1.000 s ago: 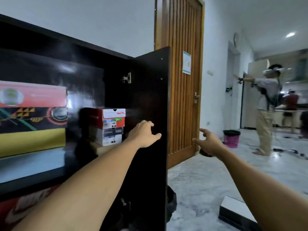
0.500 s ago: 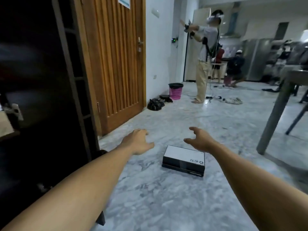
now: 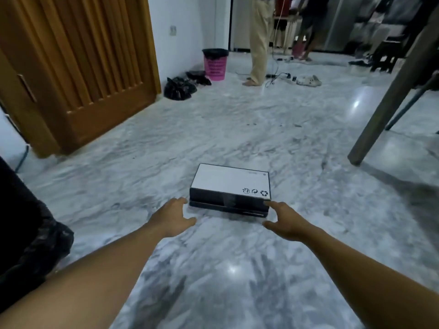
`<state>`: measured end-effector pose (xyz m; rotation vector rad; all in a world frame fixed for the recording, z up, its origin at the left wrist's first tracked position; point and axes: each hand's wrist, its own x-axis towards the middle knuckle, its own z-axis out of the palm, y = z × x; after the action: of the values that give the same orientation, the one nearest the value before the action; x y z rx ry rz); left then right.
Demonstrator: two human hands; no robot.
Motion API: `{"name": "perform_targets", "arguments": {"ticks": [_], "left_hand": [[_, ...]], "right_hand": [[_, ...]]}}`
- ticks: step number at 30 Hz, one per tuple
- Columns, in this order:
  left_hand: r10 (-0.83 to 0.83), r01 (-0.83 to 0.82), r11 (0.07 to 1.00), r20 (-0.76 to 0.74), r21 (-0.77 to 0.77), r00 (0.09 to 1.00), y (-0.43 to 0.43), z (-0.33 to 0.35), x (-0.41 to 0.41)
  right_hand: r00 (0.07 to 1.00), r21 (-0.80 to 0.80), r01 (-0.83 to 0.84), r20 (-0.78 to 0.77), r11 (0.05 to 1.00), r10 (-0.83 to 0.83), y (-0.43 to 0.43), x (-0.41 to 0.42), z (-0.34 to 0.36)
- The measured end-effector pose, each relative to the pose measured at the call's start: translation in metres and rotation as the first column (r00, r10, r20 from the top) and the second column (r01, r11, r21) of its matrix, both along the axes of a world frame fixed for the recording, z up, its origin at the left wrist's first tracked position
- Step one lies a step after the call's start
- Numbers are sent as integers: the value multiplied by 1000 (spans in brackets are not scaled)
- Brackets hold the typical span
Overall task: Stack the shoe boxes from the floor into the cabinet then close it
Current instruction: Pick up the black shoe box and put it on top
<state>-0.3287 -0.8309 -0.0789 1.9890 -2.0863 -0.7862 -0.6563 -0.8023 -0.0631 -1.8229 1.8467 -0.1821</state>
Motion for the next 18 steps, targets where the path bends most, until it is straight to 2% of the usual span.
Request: {"name": "perform_targets", "arguments": {"ticks": [8, 12, 18], "left_hand": [[21, -19, 999, -75, 31, 997, -78, -112, -9], [57, -57, 998, -34, 13, 998, -99, -139, -10], [74, -77, 996, -80, -38, 994, -116, -167, -4]], "right_hand": [[997, 30, 31, 66, 999, -33, -44, -16, -118], [992, -20, 78, 98, 997, -76, -64, -15, -144], [981, -61, 133, 152, 989, -123, -81, -21, -164]]}}
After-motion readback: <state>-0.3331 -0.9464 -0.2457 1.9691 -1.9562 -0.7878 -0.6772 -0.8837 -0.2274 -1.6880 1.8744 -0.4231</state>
